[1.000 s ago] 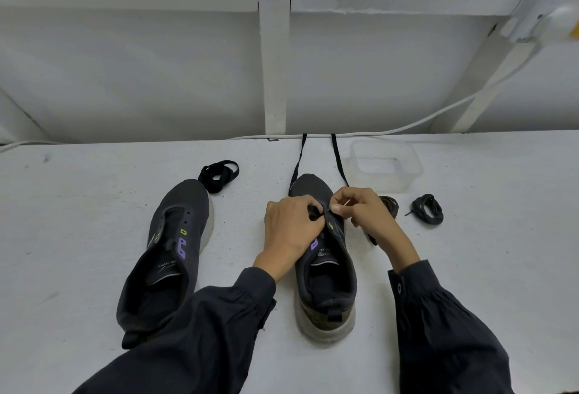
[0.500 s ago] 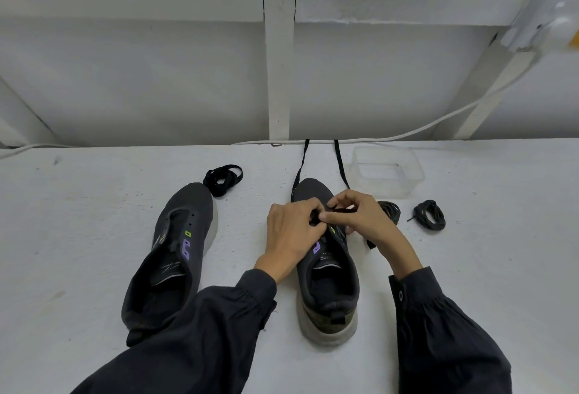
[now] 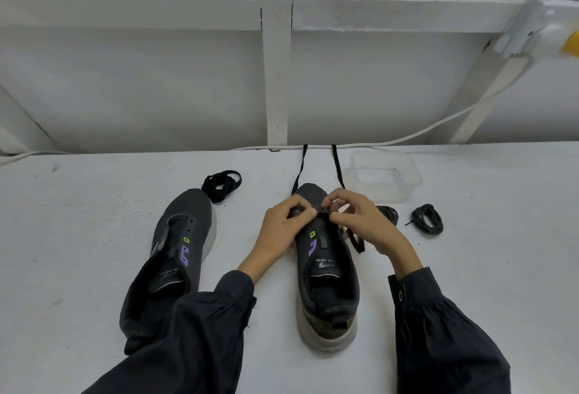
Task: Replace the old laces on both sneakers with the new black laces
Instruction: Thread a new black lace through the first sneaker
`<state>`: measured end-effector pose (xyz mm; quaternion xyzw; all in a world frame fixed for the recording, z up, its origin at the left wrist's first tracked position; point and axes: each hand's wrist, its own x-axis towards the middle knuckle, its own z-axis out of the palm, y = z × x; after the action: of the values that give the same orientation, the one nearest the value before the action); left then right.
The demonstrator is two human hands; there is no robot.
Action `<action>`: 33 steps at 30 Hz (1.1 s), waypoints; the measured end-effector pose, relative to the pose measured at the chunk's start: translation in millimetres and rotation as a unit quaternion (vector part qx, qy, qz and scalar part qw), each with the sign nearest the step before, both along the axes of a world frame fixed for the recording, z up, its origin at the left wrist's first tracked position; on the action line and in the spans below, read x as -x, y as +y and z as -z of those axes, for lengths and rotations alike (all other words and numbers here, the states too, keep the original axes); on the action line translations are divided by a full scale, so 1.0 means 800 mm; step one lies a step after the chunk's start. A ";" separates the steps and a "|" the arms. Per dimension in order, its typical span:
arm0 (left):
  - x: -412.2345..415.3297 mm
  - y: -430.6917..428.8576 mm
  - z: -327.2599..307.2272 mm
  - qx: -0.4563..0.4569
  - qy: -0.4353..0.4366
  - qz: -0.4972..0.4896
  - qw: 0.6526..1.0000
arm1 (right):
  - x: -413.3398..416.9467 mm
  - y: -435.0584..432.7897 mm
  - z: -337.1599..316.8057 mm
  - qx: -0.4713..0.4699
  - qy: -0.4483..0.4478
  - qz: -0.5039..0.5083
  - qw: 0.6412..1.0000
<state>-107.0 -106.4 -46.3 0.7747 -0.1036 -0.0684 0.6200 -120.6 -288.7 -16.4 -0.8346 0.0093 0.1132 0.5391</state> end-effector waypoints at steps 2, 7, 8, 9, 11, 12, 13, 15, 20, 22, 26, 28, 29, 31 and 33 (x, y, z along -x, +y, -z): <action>0.001 0.006 0.003 0.035 0.014 -0.018 0.999 | 0.003 0.003 0.000 0.020 -0.025 -0.009 0.999; 0.006 0.018 0.006 0.040 0.026 0.041 0.998 | 0.008 0.017 0.009 0.075 -0.105 -0.009 0.992; 0.006 0.019 0.006 0.039 0.026 0.041 0.998 | 0.007 0.021 0.010 0.087 -0.124 -0.007 0.988; 0.006 0.019 0.007 0.038 0.025 0.038 0.998 | 0.007 0.024 0.011 0.099 -0.139 -0.007 0.985; 0.006 0.021 0.009 0.041 0.024 0.016 0.999 | 0.005 0.027 0.009 0.110 -0.149 -0.005 0.983; 0.006 0.022 0.009 0.046 0.025 0.002 0.999 | 0.005 0.027 0.009 0.108 -0.146 0.001 0.983; 0.006 0.024 0.009 0.053 0.027 -0.013 0.998 | 0.005 0.027 0.009 0.103 -0.138 0.012 0.985; 0.006 0.026 0.009 0.066 0.031 -0.037 0.997 | 0.006 0.026 0.011 0.089 -0.127 0.040 0.987; 0.004 0.031 0.010 0.053 0.038 -0.036 0.997 | 0.007 0.029 0.011 0.097 -0.125 0.047 0.986; 0.003 0.030 0.009 0.041 0.025 -0.042 0.998 | 0.005 0.031 0.008 0.115 -0.123 0.034 0.985; -0.002 0.030 0.005 -0.032 -0.037 -0.064 0.997 | 0.004 0.032 0.009 0.116 -0.126 0.034 0.985; -0.002 0.028 0.005 -0.079 -0.068 -0.067 0.992 | 0.004 0.033 0.012 0.114 -0.128 0.044 0.984; -0.001 0.027 0.005 -0.097 -0.078 -0.071 0.990 | 0.004 0.034 0.014 0.113 -0.128 0.050 0.984; 0.002 0.024 0.005 -0.123 -0.087 -0.083 0.985 | 0.004 0.037 0.018 0.114 -0.123 0.060 0.984; 0.003 0.023 0.006 -0.127 -0.083 -0.092 0.984 | 0.004 0.040 0.020 0.120 -0.116 0.066 0.984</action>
<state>-109.7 -88.4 -51.1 0.8561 -0.0736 0.0406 0.5099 -123.9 -256.8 -32.7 -0.8982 0.0154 -0.0221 0.4387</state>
